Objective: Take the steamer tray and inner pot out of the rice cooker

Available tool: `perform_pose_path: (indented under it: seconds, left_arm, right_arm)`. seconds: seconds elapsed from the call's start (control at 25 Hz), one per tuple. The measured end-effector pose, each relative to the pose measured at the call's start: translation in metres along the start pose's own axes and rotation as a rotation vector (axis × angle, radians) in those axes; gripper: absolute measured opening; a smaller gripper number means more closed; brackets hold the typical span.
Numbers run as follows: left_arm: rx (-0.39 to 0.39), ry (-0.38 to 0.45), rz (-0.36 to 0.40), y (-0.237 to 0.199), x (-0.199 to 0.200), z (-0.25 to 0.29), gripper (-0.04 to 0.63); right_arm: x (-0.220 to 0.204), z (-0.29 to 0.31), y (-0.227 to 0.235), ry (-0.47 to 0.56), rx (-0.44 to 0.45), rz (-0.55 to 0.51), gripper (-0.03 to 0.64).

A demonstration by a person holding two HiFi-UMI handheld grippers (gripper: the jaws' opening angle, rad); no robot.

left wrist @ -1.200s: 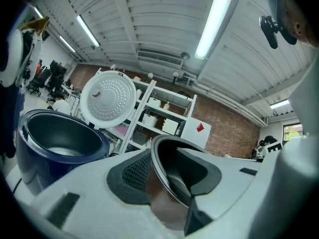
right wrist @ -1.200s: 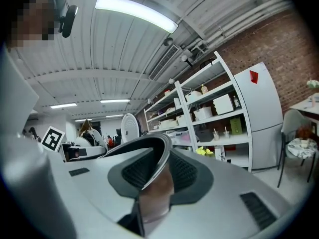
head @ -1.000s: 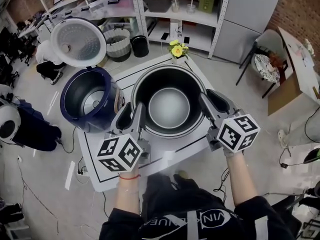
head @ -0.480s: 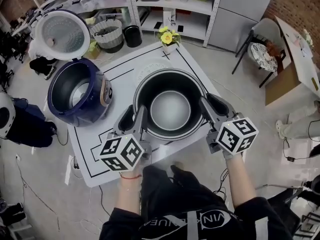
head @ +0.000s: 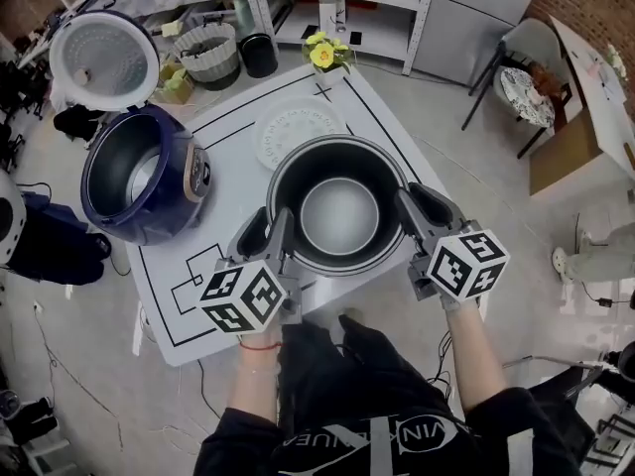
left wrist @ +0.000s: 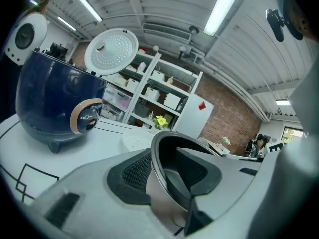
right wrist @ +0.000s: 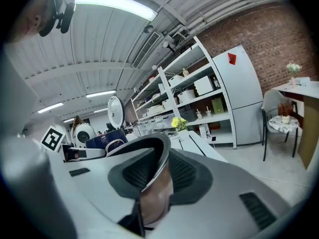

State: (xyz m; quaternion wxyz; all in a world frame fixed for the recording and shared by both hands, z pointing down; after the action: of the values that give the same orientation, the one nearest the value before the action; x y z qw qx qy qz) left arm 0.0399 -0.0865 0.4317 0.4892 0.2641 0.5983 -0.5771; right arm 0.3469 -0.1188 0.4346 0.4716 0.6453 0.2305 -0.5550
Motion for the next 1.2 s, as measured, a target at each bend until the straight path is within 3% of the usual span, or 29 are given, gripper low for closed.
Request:
perform_pose_path:
  seconds: [0.64, 0.84, 1.04, 1.2]
  left_arm:
    - [-0.016, 0.017, 0.019, 0.002, -0.011, 0.020, 0.147]
    - [-0.030, 0.026, 0.040, 0.001, -0.011, 0.022, 0.144]
    - [-0.088, 0.051, -0.006, -0.009, -0.012, 0.021, 0.144]
    - [-0.087, 0.091, 0.018, -0.014, -0.004, 0.014, 0.144]
  right_arm:
    - [-0.010, 0.010, 0.026, 0.019, -0.008, 0.072, 0.086]
    - [-0.008, 0.011, 0.026, 0.005, 0.002, 0.004, 0.092]
    - [-0.003, 0.010, 0.020, 0.001, 0.009, -0.157, 0.103]
    - [0.002, 0.010, 0.015, 0.021, 0.030, -0.168, 0.100]
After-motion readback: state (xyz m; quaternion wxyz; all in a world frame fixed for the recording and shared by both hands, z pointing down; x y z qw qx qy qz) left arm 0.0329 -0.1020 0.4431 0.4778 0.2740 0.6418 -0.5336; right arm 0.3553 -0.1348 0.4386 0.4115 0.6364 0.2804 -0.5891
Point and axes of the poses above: the fingertips, and each gripper's own axes: z forward along the fingers, y to its right, x out of its top, the point moved 10 cm from there along -z, backward along the fingers, and after that the axes turned 11 degrees about y, right-handed, at the moved point
